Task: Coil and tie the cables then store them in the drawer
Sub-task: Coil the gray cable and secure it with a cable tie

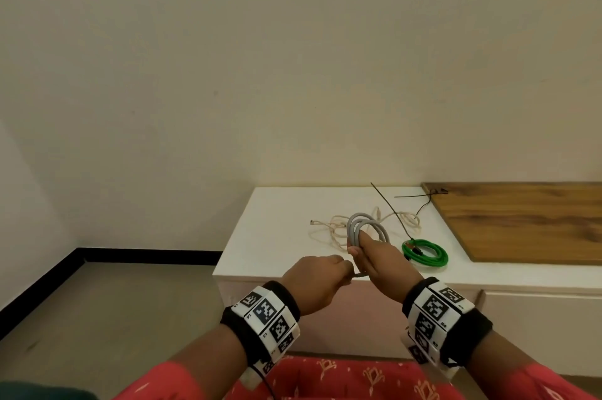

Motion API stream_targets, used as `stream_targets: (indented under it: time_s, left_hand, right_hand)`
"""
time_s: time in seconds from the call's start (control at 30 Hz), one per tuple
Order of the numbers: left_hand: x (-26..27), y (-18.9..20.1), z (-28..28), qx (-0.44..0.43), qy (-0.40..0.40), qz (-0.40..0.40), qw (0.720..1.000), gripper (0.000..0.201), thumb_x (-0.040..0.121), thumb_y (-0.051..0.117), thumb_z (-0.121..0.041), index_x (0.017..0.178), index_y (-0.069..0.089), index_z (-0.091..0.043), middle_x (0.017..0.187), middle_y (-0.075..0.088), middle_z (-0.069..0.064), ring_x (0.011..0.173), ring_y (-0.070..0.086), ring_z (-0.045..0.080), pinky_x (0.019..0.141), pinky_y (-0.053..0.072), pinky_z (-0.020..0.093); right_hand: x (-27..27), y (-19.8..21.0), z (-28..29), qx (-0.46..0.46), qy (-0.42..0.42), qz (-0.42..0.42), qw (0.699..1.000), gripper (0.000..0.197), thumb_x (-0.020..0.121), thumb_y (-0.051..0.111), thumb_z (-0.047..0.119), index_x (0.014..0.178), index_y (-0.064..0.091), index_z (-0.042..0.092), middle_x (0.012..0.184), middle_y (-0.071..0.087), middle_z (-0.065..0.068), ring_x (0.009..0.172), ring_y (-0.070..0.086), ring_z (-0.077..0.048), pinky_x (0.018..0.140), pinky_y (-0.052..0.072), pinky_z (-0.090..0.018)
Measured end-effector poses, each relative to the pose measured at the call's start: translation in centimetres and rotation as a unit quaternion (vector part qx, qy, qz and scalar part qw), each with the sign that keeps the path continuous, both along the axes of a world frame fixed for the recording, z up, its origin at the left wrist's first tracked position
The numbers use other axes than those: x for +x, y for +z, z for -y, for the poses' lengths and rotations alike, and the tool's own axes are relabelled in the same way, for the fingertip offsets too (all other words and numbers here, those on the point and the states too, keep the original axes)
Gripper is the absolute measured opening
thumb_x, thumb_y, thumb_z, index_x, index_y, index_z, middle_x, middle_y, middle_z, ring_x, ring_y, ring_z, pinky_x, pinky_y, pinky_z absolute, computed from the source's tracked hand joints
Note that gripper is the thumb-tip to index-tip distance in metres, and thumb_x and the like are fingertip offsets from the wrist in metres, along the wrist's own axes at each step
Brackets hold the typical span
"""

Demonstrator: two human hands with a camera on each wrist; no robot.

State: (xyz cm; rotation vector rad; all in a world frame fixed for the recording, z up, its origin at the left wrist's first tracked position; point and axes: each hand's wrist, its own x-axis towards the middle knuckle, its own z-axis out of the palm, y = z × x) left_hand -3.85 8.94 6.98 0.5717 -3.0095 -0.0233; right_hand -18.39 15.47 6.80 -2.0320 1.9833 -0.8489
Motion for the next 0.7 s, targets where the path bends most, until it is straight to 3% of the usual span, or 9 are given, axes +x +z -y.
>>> stream_targets:
  time_s: [0.07,0.17,0.23,0.3,0.37,0.47,0.57,0.7]
  left_hand:
    - [0.1,0.0,0.2,-0.007,0.020,0.000,1.000,0.026,0.097,0.036,-0.020,0.113,0.052,-0.008,0.114,0.058,0.012,0.098,0.057,0.032,0.079,0.043,0.040]
    - [0.3,0.2,0.8,-0.014,0.041,-0.015,0.999,0.029,0.098,0.035,-0.026,0.113,0.053,-0.010,0.115,0.057,0.009,0.098,0.057,0.030,0.077,0.041,0.037]
    - [0.6,0.4,1.3,-0.033,0.047,-0.028,0.998,0.029,0.098,0.033,-0.030,0.112,0.053,-0.013,0.114,0.057,0.006,0.095,0.057,0.028,0.072,0.040,0.035]
    - [0.7,0.7,1.8,-0.054,0.061,-0.039,0.996,0.031,0.097,0.032,-0.035,0.108,0.053,-0.015,0.111,0.058,0.003,0.094,0.058,0.026,0.070,0.041,0.036]
    - [0.8,1.0,2.3,-0.070,0.084,-0.055,0.992,0.033,0.096,0.032,-0.040,0.106,0.054,-0.017,0.107,0.059,0.001,0.092,0.058,0.023,0.066,0.039,0.034]
    - [0.7,1.3,3.0,-0.067,0.105,-0.118,0.985,0.034,0.094,0.035,-0.043,0.102,0.057,-0.018,0.102,0.060,-0.002,0.089,0.059,0.019,0.063,0.032,0.028]
    - [0.8,1.2,3.4,-0.020,0.096,-0.213,0.972,0.033,0.094,0.039,-0.042,0.097,0.061,-0.018,0.093,0.065,-0.001,0.081,0.060,0.020,0.061,0.034,0.026]
    - [1.4,0.6,4.2,0.043,0.112,-0.300,0.946,0.039,0.093,0.034,-0.044,0.101,0.063,-0.019,0.087,0.067,-0.003,0.074,0.059,0.019,0.062,0.042,0.028]
  right_hand:
    - [0.2,0.1,0.0,0.044,-0.023,-0.067,0.997,0.039,0.096,0.026,0.035,0.110,0.047,0.006,0.085,0.061,-0.011,0.076,0.055,-0.027,0.062,0.031,-0.028]
    - [0.2,0.2,-0.1,0.110,-0.056,-0.126,0.984,0.033,0.099,0.028,0.029,0.116,0.043,0.005,0.102,0.065,-0.015,0.091,0.059,-0.032,0.065,0.032,-0.029]
    - [0.2,0.4,-0.2,0.143,-0.054,-0.144,0.978,0.032,0.099,0.026,0.031,0.110,0.045,0.007,0.100,0.065,-0.015,0.090,0.058,-0.031,0.066,0.030,-0.028]
    - [0.2,0.7,-0.5,0.149,-0.025,-0.116,0.982,0.030,0.099,0.024,0.033,0.084,0.045,0.017,0.079,0.061,-0.006,0.076,0.052,-0.020,0.064,0.028,-0.028]
    - [0.2,1.0,-0.7,0.147,0.004,-0.051,0.988,0.036,0.098,0.026,0.037,0.069,0.041,0.022,0.057,0.047,0.005,0.058,0.048,-0.003,0.058,0.031,-0.024]
    - [0.2,0.8,-0.6,0.171,0.033,0.100,0.980,0.038,0.095,0.036,0.040,0.064,0.046,0.021,0.046,0.045,0.006,0.034,0.044,-0.002,0.050,0.037,-0.017]
    - [0.3,1.2,-0.5,0.151,0.045,0.293,0.943,0.041,0.095,0.041,0.032,0.060,0.045,0.013,0.032,0.038,0.008,0.028,0.034,-0.005,0.039,0.037,-0.018]
    - [0.0,2.6,-0.9,0.103,0.050,0.474,0.873,0.043,0.091,0.040,0.036,0.057,0.045,0.011,0.032,0.030,0.005,0.027,0.023,-0.009,0.038,0.033,-0.021]
